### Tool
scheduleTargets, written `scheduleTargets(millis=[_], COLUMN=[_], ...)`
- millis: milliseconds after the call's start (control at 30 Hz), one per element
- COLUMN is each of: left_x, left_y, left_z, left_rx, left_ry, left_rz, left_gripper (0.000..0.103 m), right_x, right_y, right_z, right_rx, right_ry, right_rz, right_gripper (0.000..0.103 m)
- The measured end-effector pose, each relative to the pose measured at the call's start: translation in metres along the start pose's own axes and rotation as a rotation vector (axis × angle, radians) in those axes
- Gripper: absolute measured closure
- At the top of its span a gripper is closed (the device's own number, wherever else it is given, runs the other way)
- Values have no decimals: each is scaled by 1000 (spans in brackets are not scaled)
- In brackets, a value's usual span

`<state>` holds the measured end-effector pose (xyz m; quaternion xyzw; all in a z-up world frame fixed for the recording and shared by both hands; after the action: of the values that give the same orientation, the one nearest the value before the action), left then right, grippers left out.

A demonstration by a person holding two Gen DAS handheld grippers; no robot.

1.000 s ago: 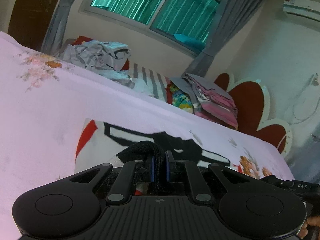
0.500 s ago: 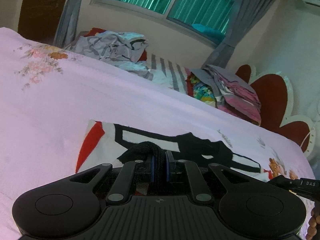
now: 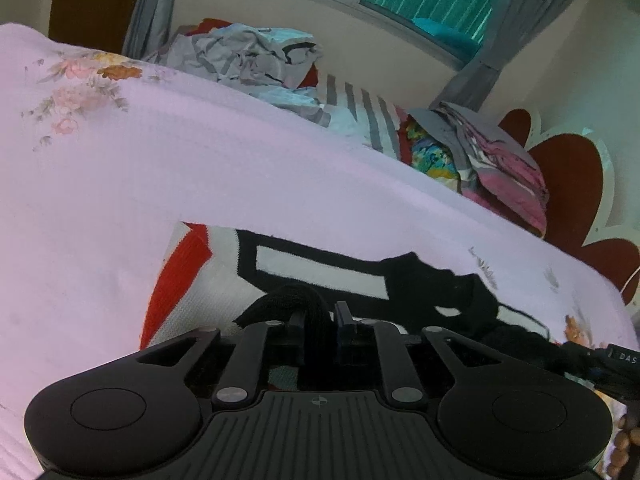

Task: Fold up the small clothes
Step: 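Lift the hem with both grippers and fold it toward the collar, then lay the hem over the collar and open both grippers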

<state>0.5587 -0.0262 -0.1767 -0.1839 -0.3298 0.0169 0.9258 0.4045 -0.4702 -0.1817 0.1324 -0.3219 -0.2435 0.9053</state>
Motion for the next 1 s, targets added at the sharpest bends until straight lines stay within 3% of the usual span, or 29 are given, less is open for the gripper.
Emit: scheduleTargets(millis=[67,167,267,333,433,567,733,833,900,1000], left_x=[3,5,9,14,16,1,-9,-11,-11,-10], left_y=[0,0,3,7,12,2,-8,-11,-10,-7], left_z=[4,10,19,27,29,17,-4,-11,-12,-11], left_rx=[-19,-36,-16,1,22,25,53,78,83,88], left_ry=[2,-7,-55,-101,-108,-59,-14,-7,-15,-37], left_rz=[4,-7,-13,-16,-42,-165,-223,-254,-246,-239], left_gripper=[82,71,35,33,33,33,34,66,98,98], right_x=[5,9,11,12,7,-4,-12,-14,-14,-13], right_y=[-2,-1,-3,-2,4,6,8,13,18,22], right_z=[2,6,11,11,8,-9,-22,-23,-23,-21], right_rx=[-7,-3,2,-5,-23,-47,-65,-69,-54,-44], right_ry=[-18,-30,-62,-63,-38,23,55,62,63,48], right_rz=[11,38,45,77,160,216,269,324,355,391], right_gripper=[57,57,56,56,56,56,62,71,88,97])
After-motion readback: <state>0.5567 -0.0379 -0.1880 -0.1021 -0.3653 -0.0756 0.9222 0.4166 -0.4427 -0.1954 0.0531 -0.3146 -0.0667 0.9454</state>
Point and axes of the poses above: each gripper's, at about its wrist camera, not at the fingertips, and z roughly against the way its jaws point, y to its left, x to its top, the point moved 5 cm from there along -z, roughly the way its jaws point, and after that the axes turned 1 degree about x, right-handed, at the moved point
